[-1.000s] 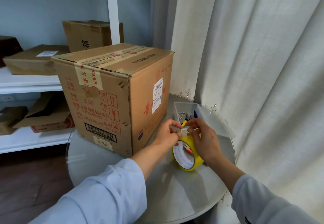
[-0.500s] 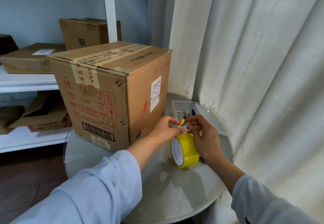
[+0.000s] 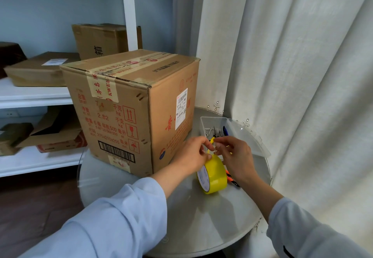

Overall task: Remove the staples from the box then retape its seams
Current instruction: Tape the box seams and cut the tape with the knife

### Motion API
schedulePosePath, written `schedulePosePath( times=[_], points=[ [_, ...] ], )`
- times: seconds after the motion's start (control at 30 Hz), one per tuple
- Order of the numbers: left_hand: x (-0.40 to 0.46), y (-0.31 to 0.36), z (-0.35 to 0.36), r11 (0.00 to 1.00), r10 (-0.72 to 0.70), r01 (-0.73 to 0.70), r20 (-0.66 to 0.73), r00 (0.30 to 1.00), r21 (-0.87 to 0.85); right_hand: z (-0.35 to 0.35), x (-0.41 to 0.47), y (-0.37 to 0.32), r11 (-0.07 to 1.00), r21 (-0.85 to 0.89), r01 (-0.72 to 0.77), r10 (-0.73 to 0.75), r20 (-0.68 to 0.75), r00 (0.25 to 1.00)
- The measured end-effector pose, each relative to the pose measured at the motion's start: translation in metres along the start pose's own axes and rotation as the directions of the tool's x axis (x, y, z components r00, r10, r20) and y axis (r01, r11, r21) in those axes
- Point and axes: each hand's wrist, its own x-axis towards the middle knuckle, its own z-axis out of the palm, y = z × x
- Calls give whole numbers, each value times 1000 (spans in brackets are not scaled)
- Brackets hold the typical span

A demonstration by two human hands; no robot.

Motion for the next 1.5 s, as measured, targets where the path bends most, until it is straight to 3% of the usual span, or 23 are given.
schedulePosePath(
  times=[0.3,0.5,0.63,0.73,0.83,0.93,1.03,1.13,1.23,1.37,1.43,1.5],
  points=[
    [3,6,-4,998,-44,43,29,999,40,0,-1,2,994,-81,71,-70,21,997],
    [-3,12,-2,967,45,-41,-7,999,251,5,-3,4,989,-122,78,-77,8,997],
    [-4,9,-1,998,-8,7,8,1000,59,8,-5,11,992,-109,60,-59,13,998],
    [-4,7,-2,999,-27,24,71,997,38,11,-7,13,992,-111,65,-66,-6,998],
    [-5,9,-6,997,3,-11,90,996,82,14,-8,9,999,-29,21,-23,-85,996],
    [-9,13,-9,988,53,-69,114,992,138,11,-5,2,989,132,-70,96,-199,975],
    [-11,13,-12,987,60,-79,134,989,139,6,-4,-6,949,273,-159,222,-220,950],
    [-11,9,-12,995,61,-70,129,990,67,1,-4,-10,942,240,-236,267,-106,958],
    [-10,6,-9,999,50,-49,112,992,-6,-4,-7,-3,906,276,-321,284,167,944],
    [-9,3,-8,996,44,-40,56,997,-77,-5,-14,1,924,220,-312,170,494,853],
    [-10,1,-8,995,30,-26,40,999,-98,-5,-16,-3,921,200,-335,160,590,792],
    [-10,0,-8,994,29,-25,40,999,-104,-4,-18,-5,937,184,-296,129,605,785]
  ],
)
